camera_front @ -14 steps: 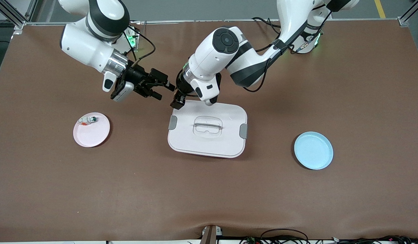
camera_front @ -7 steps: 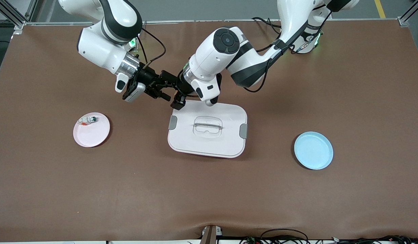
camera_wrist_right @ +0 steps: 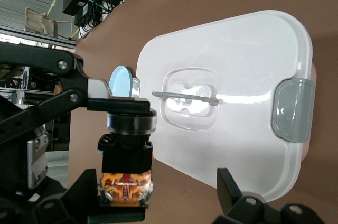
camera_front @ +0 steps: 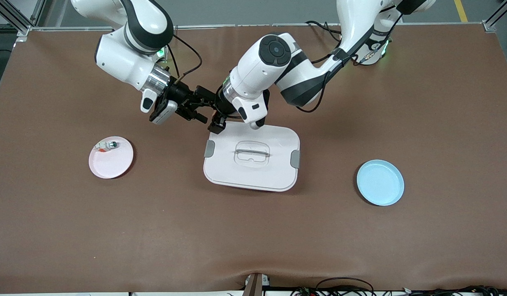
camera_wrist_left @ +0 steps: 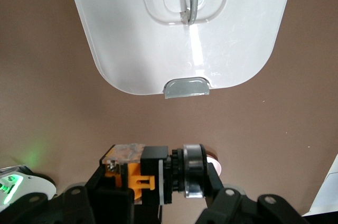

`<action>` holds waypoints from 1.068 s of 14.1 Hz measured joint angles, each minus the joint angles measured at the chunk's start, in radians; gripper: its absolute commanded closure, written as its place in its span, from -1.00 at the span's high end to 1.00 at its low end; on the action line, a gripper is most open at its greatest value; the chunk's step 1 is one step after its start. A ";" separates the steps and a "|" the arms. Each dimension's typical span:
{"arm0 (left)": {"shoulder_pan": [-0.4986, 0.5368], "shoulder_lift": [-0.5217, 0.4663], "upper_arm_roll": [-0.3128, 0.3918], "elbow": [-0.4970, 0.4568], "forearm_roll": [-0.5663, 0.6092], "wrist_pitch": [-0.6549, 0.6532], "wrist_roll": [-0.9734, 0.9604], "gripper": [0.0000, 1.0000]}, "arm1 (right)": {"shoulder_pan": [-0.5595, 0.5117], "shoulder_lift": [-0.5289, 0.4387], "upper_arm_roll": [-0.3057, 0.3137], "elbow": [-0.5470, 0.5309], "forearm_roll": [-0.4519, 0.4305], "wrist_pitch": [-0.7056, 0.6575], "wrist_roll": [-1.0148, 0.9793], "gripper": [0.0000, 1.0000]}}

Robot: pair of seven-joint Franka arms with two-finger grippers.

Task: Transfer orange switch to right arm and place
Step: 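Grasp the switch with the right gripper from the left gripper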

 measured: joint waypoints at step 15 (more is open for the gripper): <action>0.000 0.012 0.006 0.001 -0.002 -0.015 0.000 -1.00 | 0.009 0.000 -0.001 0.016 0.027 -0.016 -0.003 -1.00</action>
